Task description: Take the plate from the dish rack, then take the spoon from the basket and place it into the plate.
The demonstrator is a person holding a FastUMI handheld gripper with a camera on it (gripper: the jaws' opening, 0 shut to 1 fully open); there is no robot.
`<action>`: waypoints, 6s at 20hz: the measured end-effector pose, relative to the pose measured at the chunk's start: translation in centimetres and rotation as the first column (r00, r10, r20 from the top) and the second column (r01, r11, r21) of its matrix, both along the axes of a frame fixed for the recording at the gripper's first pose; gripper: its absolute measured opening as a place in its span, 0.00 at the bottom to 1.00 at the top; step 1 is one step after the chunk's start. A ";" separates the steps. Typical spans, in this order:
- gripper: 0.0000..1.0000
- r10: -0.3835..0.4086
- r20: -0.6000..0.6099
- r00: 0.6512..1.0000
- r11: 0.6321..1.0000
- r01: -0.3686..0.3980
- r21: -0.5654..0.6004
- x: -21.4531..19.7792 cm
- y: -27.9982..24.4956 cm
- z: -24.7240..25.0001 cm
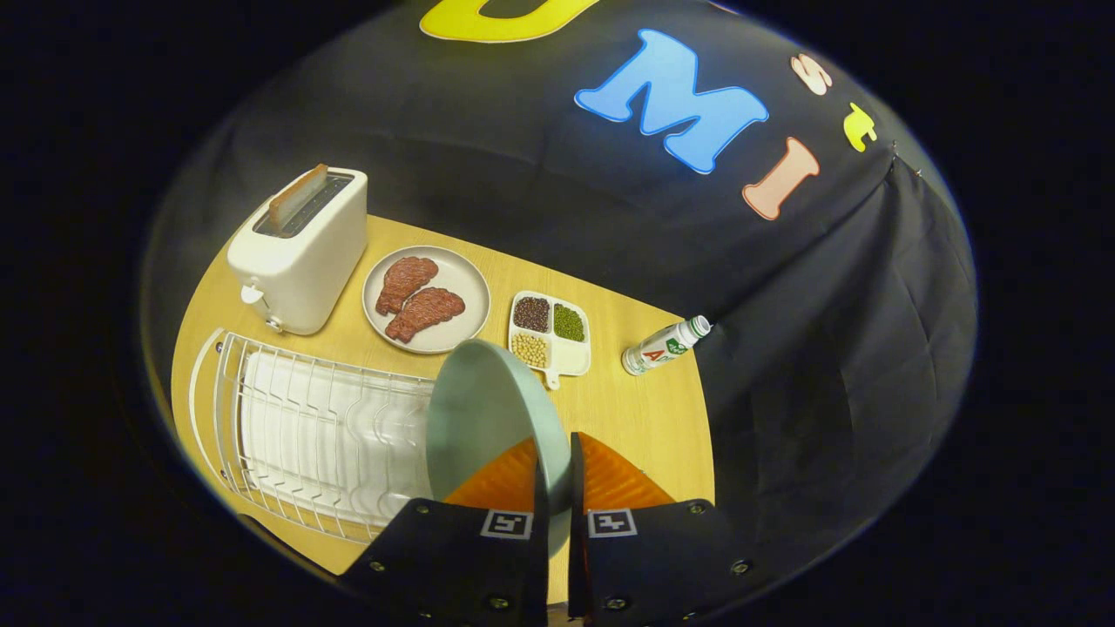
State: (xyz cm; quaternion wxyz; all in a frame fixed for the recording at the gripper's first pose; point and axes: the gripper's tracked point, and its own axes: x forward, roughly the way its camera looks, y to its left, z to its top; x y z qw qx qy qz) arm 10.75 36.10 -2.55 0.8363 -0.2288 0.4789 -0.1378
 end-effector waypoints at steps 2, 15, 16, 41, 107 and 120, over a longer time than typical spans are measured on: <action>0.09 -0.010 -0.005 1.000 0.999 0.011 0.036 -1.0 -0.8 0.5; 0.09 -0.156 0.012 0.988 0.976 0.152 0.153 -7.2 -11.5 4.7; 0.09 -0.160 0.014 0.987 0.976 0.156 0.153 -7.5 -12.3 5.0; 0.09 -0.099 -0.084 0.992 0.762 0.129 0.634 -18.5 -20.2 0.2; 0.12 0.083 0.826 0.558 0.697 -0.624 0.352 -9.5 -21.0 -12.4; 0.08 0.108 0.828 0.550 0.741 -0.600 0.302 -10.0 -21.1 -8.7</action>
